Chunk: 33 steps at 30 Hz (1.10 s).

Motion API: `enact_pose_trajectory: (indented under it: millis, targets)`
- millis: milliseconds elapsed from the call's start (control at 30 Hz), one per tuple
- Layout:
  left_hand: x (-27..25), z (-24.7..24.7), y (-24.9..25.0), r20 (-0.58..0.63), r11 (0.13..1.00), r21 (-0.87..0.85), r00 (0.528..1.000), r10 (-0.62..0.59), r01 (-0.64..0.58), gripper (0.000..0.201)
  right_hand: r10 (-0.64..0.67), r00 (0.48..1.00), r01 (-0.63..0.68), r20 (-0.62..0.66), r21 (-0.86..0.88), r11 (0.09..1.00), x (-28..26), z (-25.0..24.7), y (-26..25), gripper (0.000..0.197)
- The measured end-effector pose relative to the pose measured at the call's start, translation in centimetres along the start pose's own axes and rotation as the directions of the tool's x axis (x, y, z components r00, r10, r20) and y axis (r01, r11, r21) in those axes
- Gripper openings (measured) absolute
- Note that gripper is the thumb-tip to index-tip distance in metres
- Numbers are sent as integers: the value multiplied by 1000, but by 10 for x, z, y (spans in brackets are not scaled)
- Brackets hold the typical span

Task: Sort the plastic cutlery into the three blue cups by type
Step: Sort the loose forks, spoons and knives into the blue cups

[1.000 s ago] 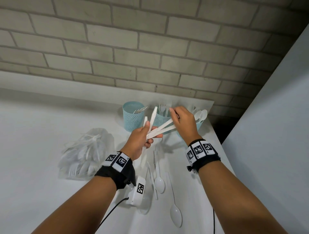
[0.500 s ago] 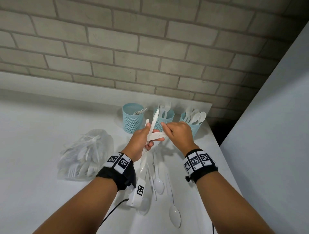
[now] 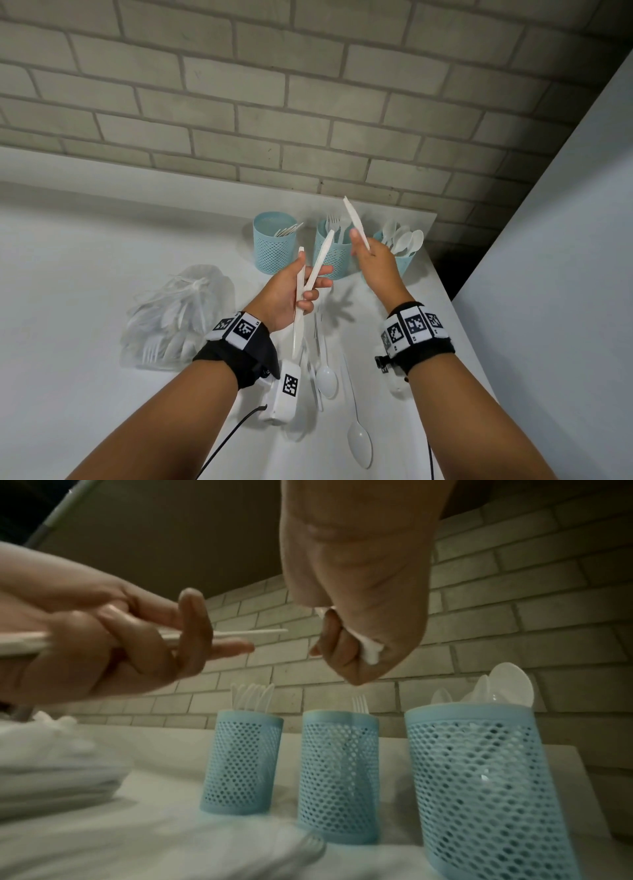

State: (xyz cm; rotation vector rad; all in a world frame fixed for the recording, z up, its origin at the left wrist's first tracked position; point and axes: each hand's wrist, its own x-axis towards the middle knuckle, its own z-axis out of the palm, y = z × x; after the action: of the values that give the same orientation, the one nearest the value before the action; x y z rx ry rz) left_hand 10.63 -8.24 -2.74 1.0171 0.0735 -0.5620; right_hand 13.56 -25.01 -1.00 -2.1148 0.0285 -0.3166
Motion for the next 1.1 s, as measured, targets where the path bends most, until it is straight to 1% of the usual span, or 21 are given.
enact_pose_trajectory:
  millis: [100,167,200,267,333,367,433,500,567,633,700,733,800,833,900,933,967,1000,1033,1067,1100]
  targets:
    - [-1,2,-1,30,999,13,999,-31,31,61,40,993,-61,109,197,979,1,5,-8,36]
    - [-2,3,0,47,999,29,998,-44,42,61,47,989,-83,140,264,961,3,8,-10,23]
    - [-3,4,0,51,999,31,998,-46,45,61,57,989,-94,136,281,955,4,9,-11,20]
    - [-3,1,2,42,999,29,998,-48,46,59,107,991,-126,79,306,944,8,8,-10,19]
    - [-4,-5,3,12,999,29,999,-41,41,49,172,985,-163,2,333,929,13,2,-6,17]
    - [-4,-8,3,-8,999,35,999,-32,32,41,179,983,-158,-33,327,932,14,-2,-3,15]
    - [-2,-15,2,-46,998,67,999,-4,7,30,127,986,-100,-107,230,968,11,-7,-1,13]
    - [0,-17,1,-74,994,110,997,20,-12,27,18,980,-18,-200,3,1000,7,-8,0,21]
    - [1,-15,-1,-91,990,138,995,28,-15,26,-125,961,71,-246,-216,974,4,-7,-2,21]
    - [1,-11,-2,-91,990,143,996,24,-10,27,-289,939,209,-188,-358,910,3,-2,-4,22]
    - [1,-6,-2,-77,993,121,997,20,-11,28,-393,916,312,-80,-474,823,3,4,-5,22]
    - [1,-4,-1,-72,995,101,997,23,-16,28,-410,912,342,-12,-527,778,2,6,-5,23]
    - [-1,-1,1,-76,998,48,997,33,-30,26,-360,924,361,132,-616,700,-2,7,-7,26]
    - [-2,-1,2,-82,999,21,996,39,-38,24,-332,928,359,171,-650,670,-5,7,-7,25]
    - [-2,-1,4,-92,998,-19,994,62,-64,24,-306,934,343,183,-696,631,-10,9,-5,26]
    - [-3,-2,5,-105,996,-32,991,82,-86,26,-286,944,315,164,-706,634,-11,9,-3,26]
    - [-3,-3,6,-128,992,-48,986,108,-115,27,-250,959,270,131,-691,671,-11,10,0,28]
    - [-3,-4,7,-156,986,-73,978,136,-149,26,-195,977,205,87,-628,751,-11,11,2,32]
    - [-2,-6,8,-185,975,-112,968,167,-190,24,-116,991,130,60,-514,848,-11,12,5,39]
    - [-2,-8,8,-212,958,-164,957,199,-235,22,-31,998,50,59,-353,934,-11,13,7,45]
    - [-1,-10,8,-234,936,-213,945,230,-280,19,53,994,-35,97,-175,984,-12,15,7,48]
